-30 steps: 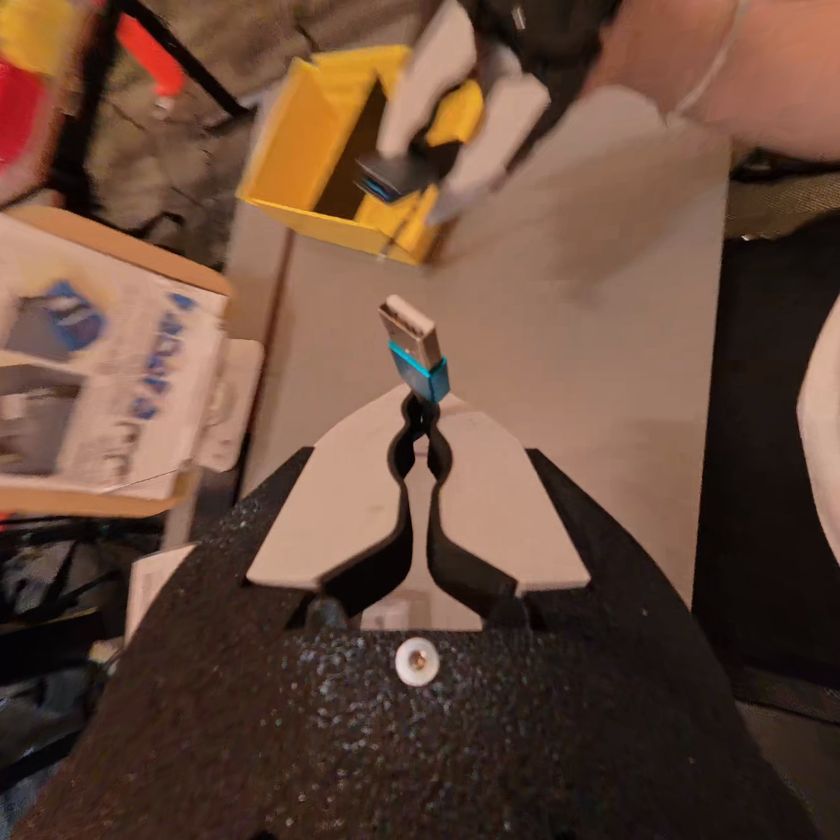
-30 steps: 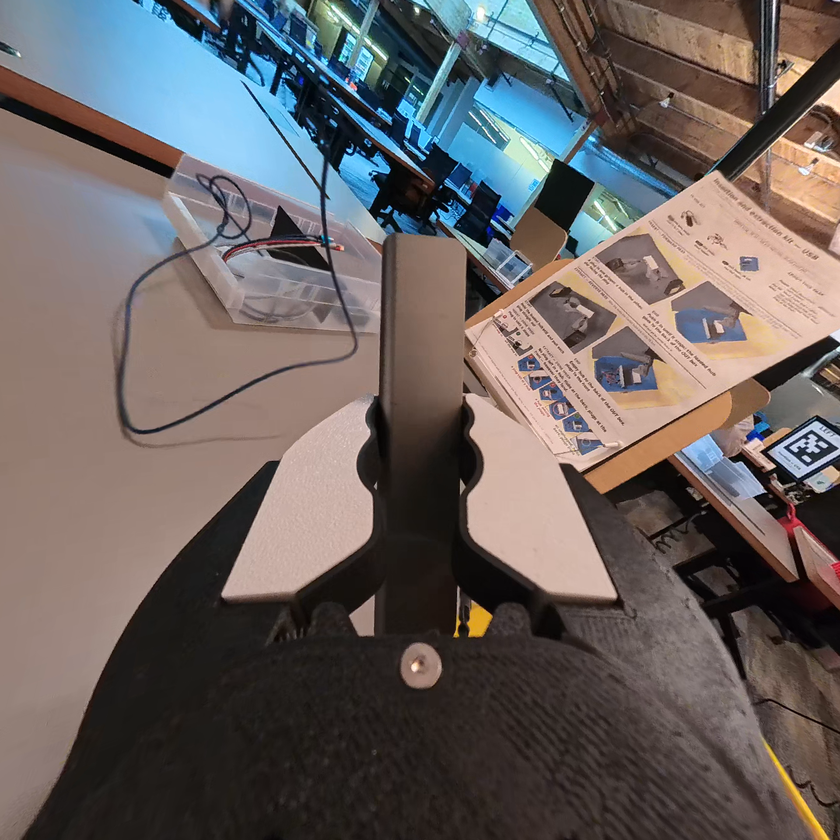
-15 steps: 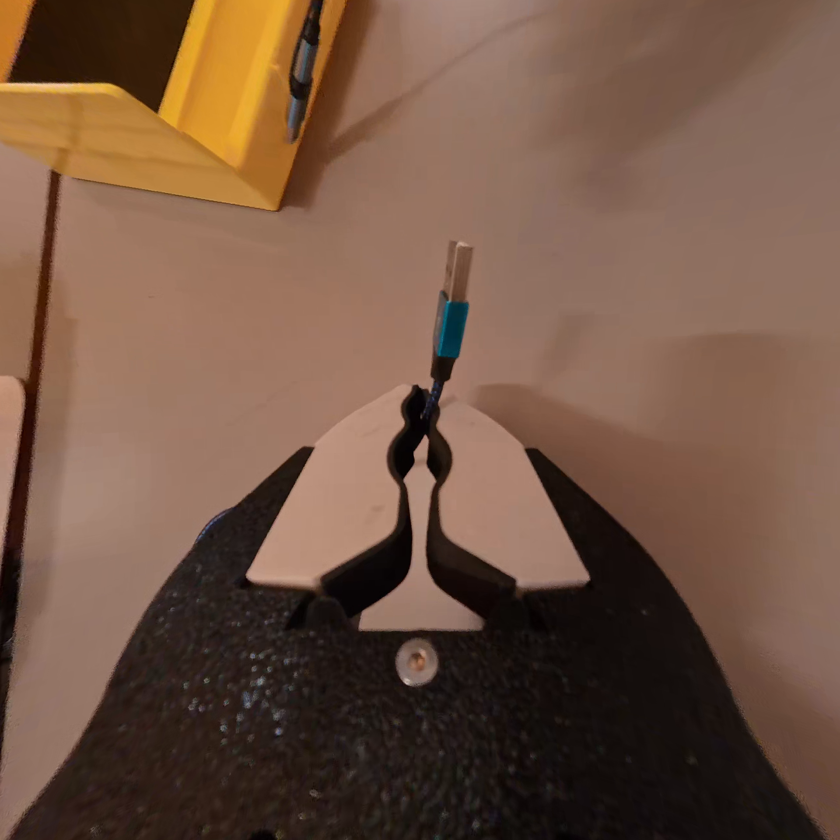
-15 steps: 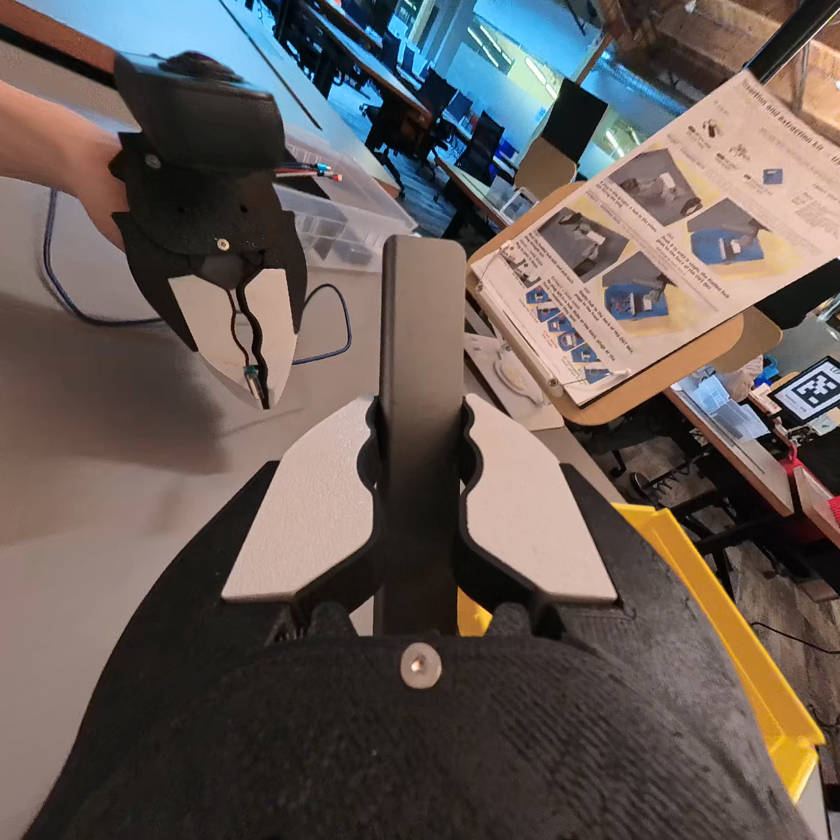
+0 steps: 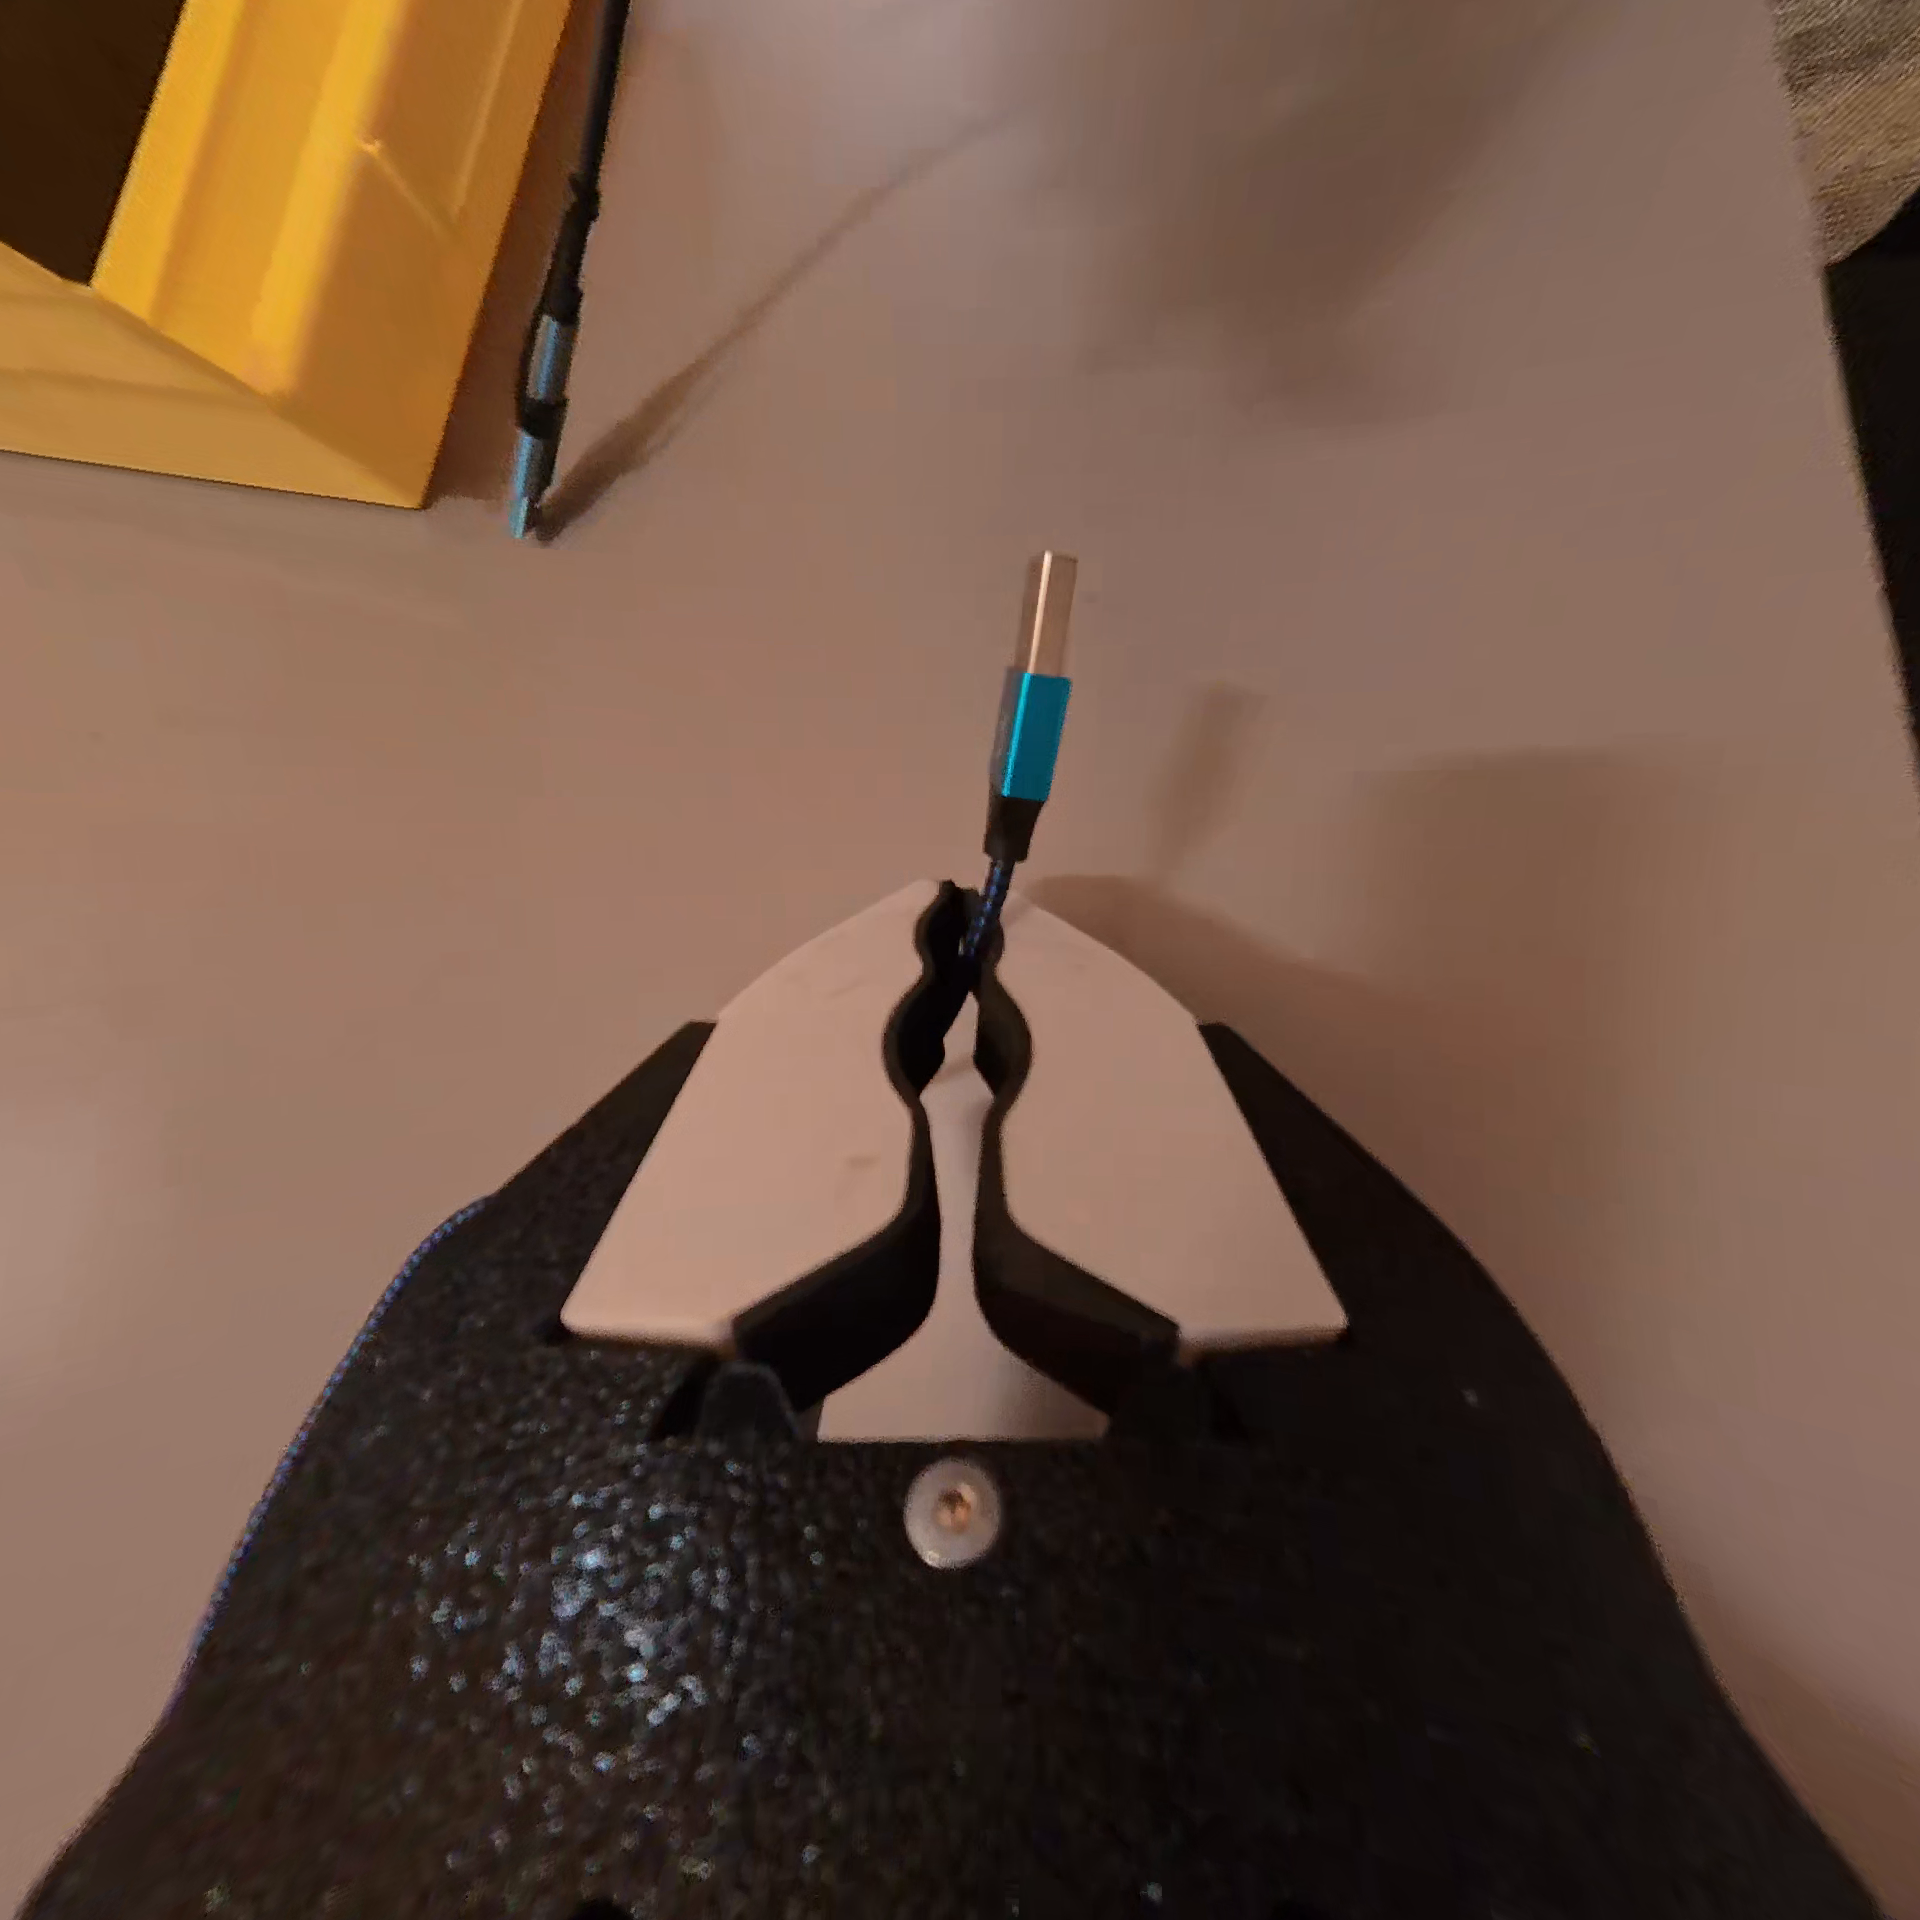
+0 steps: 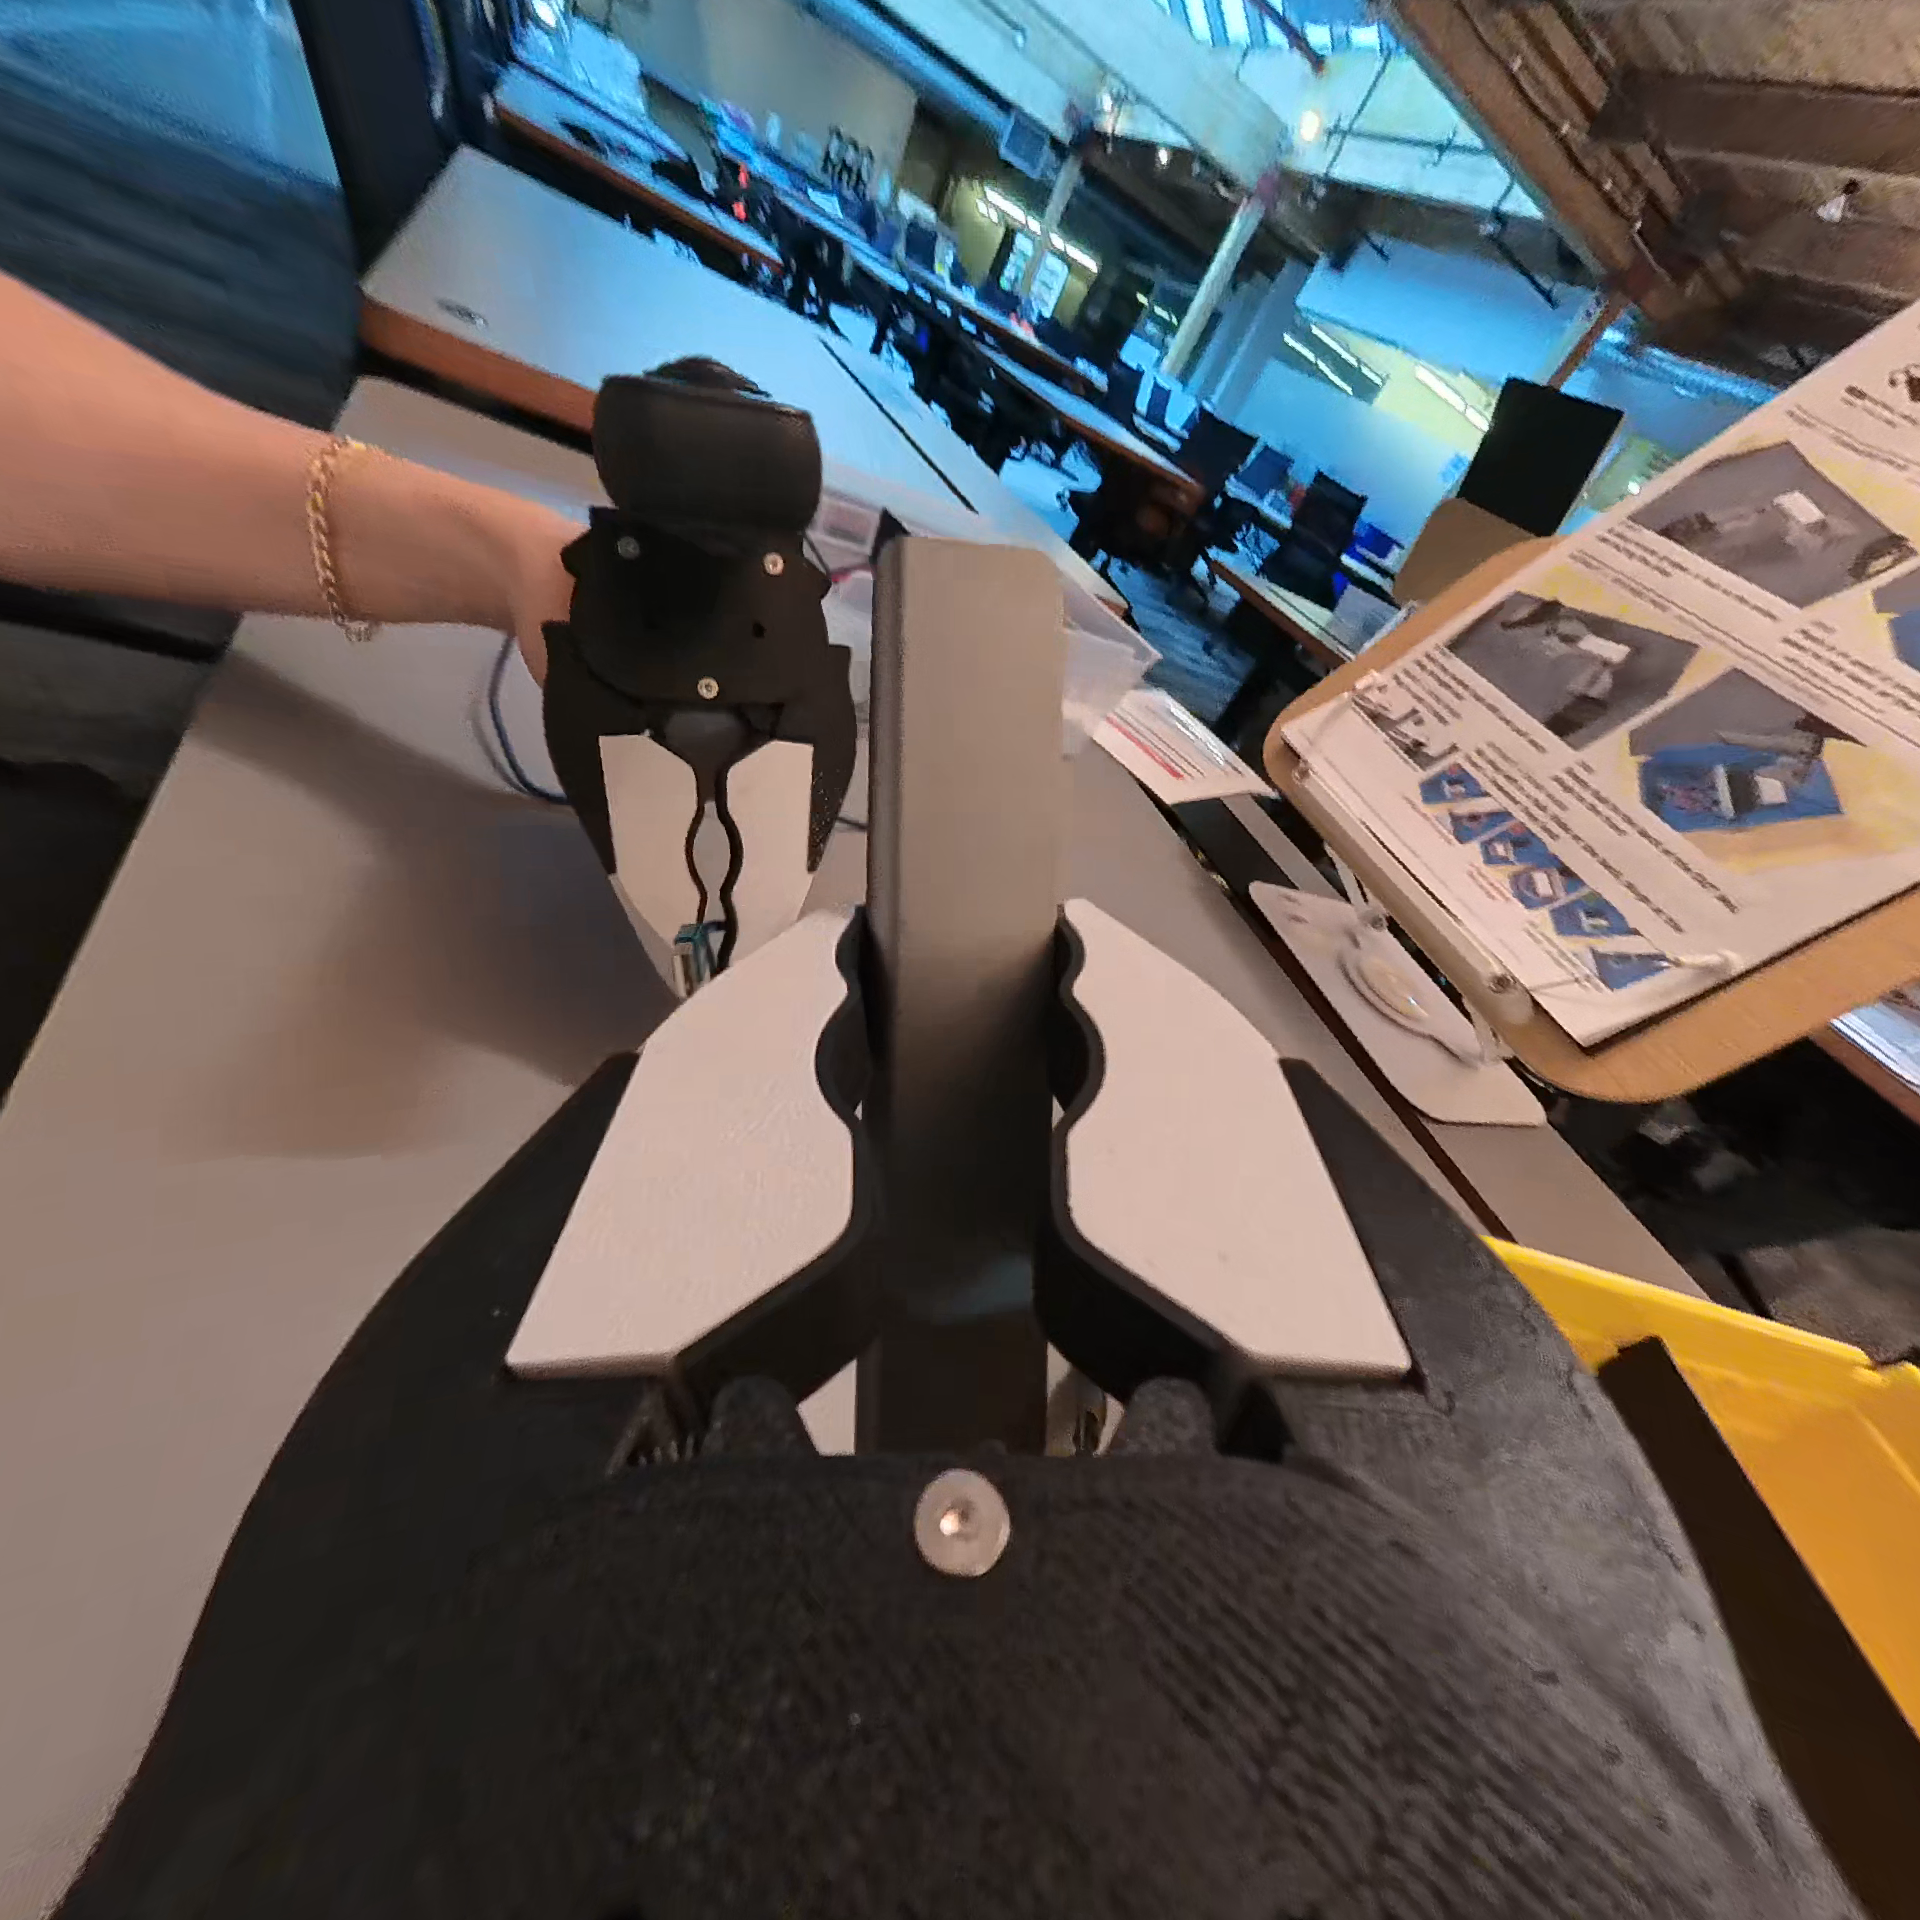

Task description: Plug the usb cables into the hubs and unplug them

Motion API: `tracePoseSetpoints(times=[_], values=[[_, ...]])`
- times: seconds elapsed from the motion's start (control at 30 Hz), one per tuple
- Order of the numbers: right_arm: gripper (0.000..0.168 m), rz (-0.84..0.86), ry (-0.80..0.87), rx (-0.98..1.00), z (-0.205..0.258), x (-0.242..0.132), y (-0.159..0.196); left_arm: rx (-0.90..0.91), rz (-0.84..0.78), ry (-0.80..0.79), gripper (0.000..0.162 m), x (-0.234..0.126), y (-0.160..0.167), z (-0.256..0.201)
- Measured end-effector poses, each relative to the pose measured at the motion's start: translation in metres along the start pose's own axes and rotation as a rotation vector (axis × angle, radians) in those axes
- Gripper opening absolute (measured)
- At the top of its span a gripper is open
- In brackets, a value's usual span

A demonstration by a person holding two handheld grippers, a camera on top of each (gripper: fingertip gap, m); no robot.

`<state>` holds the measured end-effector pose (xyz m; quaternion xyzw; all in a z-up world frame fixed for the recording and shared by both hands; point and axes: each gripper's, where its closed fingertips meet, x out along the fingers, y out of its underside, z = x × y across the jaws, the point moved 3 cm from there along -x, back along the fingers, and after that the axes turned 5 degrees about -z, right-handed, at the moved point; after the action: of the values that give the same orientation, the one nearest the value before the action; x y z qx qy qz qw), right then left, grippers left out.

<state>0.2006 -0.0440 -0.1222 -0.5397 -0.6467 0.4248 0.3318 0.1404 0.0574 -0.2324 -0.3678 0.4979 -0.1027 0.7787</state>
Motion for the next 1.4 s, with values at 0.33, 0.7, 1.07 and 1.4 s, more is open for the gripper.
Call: tracePoseSetpoints(times=[0.33, 0.7, 1.07, 1.4], values=[[0.031, 0.107, -0.053, -0.059, 0.011, 0.027, 0.009, -0.633, -0.129, 0.491, 0.0, -0.053, 0.008, -0.03], [0.032, 0.136, -0.052, -0.053, 0.005, 0.045, 0.016, -0.578, -0.057, 0.234, 0.027, -0.011, 0.054, 0.001], [0.031, 0.111, -0.035, -0.049, 0.004, 0.022, 0.015, 0.104, -0.109, -0.176, 0.024, -0.028, 0.046, -0.01], [0.031, 0.132, -0.023, -0.104, 0.003, 0.017, 0.005, -0.096, -0.017, -0.01, 0.004, 0.002, 0.043, -0.011]])
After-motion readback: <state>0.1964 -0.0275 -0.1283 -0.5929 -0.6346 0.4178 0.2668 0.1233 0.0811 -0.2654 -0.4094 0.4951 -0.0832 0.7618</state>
